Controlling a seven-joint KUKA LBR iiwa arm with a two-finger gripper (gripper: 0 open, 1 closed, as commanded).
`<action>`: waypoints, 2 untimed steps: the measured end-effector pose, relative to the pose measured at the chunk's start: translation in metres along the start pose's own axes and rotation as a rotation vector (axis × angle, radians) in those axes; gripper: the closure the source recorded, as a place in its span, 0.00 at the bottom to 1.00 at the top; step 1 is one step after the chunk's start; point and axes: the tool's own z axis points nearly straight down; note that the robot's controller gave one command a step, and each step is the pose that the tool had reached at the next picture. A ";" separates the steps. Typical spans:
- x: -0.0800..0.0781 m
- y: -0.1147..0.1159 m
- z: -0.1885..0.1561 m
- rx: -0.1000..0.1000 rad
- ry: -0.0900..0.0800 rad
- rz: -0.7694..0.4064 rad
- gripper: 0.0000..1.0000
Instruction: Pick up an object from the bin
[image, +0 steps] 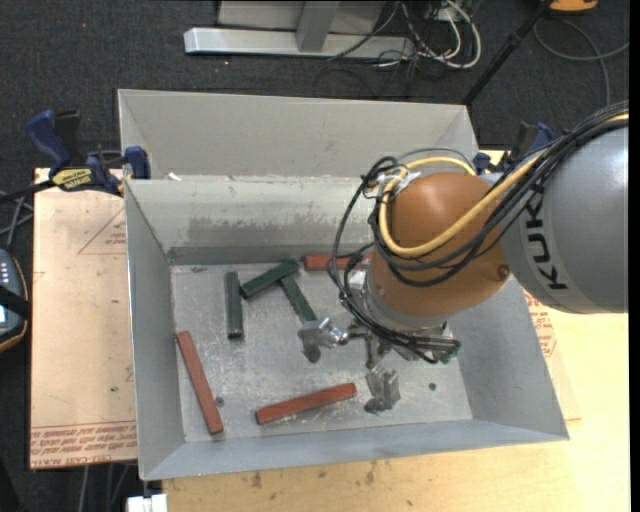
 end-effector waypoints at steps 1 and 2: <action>-0.001 -0.001 0.033 -0.006 0.008 -0.127 0.00; -0.004 -0.026 0.120 0.001 -0.004 -0.337 1.00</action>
Offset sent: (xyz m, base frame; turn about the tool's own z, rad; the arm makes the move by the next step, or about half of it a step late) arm 0.0177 -0.0175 -0.1231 -0.3446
